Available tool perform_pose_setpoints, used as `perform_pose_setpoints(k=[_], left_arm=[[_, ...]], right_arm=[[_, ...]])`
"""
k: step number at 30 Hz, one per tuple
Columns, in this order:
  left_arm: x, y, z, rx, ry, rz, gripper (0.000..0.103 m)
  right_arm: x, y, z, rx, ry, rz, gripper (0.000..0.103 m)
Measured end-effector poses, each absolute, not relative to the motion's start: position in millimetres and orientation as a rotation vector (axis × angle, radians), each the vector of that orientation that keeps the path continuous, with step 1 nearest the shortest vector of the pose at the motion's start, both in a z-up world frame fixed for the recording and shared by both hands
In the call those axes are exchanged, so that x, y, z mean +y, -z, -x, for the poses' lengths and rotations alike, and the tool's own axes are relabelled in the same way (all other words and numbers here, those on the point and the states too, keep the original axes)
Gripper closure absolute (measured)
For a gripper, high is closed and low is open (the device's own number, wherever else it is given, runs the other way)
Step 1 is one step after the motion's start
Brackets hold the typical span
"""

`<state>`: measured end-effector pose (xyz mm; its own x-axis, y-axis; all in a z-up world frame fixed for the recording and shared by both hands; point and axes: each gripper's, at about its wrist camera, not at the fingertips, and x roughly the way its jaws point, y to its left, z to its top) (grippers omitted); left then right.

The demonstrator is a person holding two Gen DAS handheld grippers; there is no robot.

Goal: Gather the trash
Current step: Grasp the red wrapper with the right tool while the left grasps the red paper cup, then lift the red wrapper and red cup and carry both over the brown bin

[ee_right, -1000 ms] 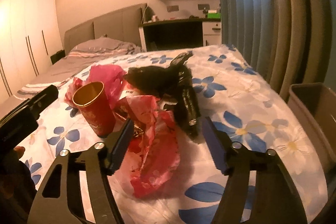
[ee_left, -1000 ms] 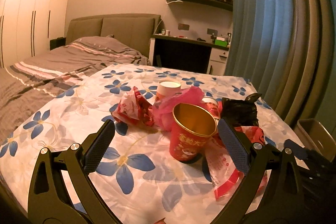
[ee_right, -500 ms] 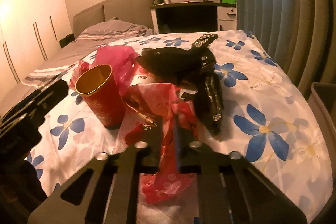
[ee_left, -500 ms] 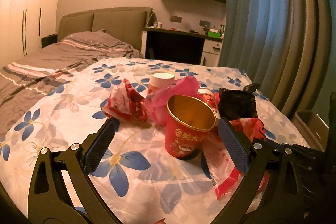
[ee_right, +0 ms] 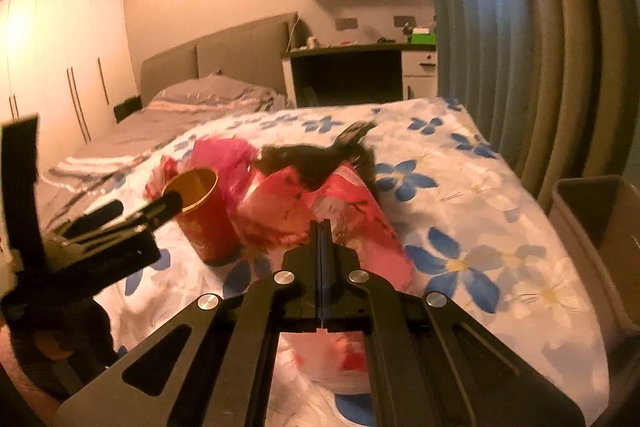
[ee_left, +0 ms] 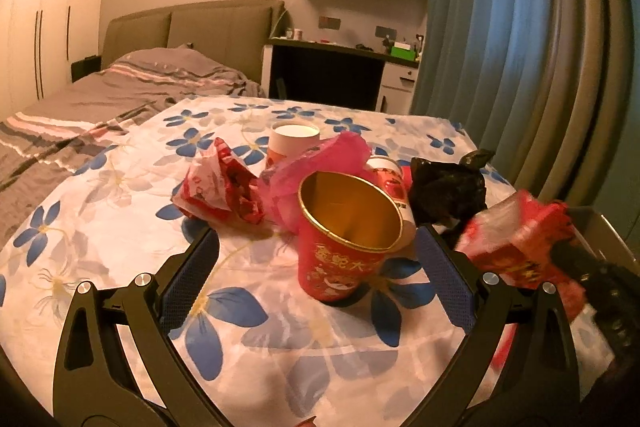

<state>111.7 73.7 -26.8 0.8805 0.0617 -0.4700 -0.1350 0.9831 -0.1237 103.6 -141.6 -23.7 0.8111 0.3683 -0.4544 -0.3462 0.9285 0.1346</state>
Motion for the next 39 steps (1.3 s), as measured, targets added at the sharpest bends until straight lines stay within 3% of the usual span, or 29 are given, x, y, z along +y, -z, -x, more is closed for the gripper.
perform_pose_setpoints(k=[9,20,39], left_arm=[[60.5,32.5,-130.8,0.543,-0.114,0.124,0.01],[60.6,42.0,-149.5,0.605,-0.107,0.155,0.045],[55.7,9.3,-94.7,0.512,-0.058,0.145,0.049]], right_arm=[[-159.7,19.1,-96.9,0.468,-0.37,-0.084,0.102],[-170.1,18.2,-93.2,0.459,-0.37,-0.099,0.102],[-197.0,9.1,-79.3,0.419,-0.327,-0.138,0.102]])
